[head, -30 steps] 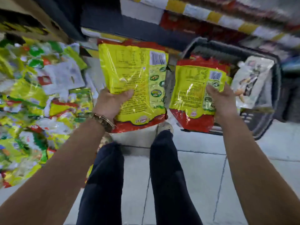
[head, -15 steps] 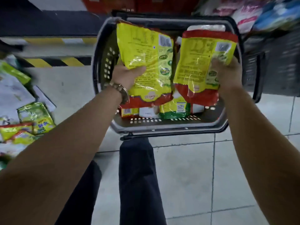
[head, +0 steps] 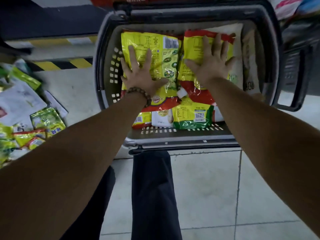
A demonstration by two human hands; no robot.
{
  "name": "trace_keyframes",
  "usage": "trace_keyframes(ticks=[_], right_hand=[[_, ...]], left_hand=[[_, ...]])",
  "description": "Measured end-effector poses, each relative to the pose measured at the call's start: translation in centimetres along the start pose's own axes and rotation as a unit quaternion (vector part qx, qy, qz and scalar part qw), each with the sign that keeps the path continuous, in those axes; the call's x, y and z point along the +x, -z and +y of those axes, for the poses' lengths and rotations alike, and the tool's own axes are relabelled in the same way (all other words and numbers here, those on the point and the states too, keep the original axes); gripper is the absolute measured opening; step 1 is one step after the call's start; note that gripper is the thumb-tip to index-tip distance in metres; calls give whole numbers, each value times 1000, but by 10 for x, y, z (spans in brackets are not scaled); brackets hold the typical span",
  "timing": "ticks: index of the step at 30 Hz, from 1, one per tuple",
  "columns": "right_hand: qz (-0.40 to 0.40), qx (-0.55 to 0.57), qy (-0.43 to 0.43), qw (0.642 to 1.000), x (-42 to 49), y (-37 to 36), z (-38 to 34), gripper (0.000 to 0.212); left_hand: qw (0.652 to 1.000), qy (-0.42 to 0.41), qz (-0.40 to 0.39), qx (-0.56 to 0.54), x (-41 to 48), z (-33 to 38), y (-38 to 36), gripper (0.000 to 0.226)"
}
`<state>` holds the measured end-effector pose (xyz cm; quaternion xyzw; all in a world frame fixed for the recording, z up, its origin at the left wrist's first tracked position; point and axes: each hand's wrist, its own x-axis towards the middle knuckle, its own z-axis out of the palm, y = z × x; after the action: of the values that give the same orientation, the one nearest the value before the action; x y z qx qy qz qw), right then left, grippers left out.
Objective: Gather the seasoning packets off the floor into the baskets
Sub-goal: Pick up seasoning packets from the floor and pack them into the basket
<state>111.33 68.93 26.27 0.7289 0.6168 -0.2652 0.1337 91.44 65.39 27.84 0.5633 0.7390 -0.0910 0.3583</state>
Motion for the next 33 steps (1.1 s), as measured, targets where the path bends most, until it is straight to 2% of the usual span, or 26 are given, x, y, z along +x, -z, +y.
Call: trace_keyframes(ticks=[6,12,17,21,24,27,33], right_hand=[[18,-47,4,999,2,-8,-4,86],[20,-39,4,999,-5,2,-8,84],[66,-13,57,996,-41,10,-40,75],[73,19,161,984,-91,4,-98,73],[77,49,257,962,-125,-10,-159,72],[39,73,324,942,-153,-34,-229,71],[-110,-7,343,933,-193,-99,-360,69]], left_hand=[[998,17,-53,35,10,3,1,108],[998,-7,-63,-9,12,-5,8,105],[997,-68,16,16,-11,-35,26,87],[988,-88,111,-59,-58,-87,50,76],[981,-43,144,-125,-90,-146,67,72],[971,28,166,-172,-117,-213,76,67],[938,172,182,-241,-159,-357,75,66]])
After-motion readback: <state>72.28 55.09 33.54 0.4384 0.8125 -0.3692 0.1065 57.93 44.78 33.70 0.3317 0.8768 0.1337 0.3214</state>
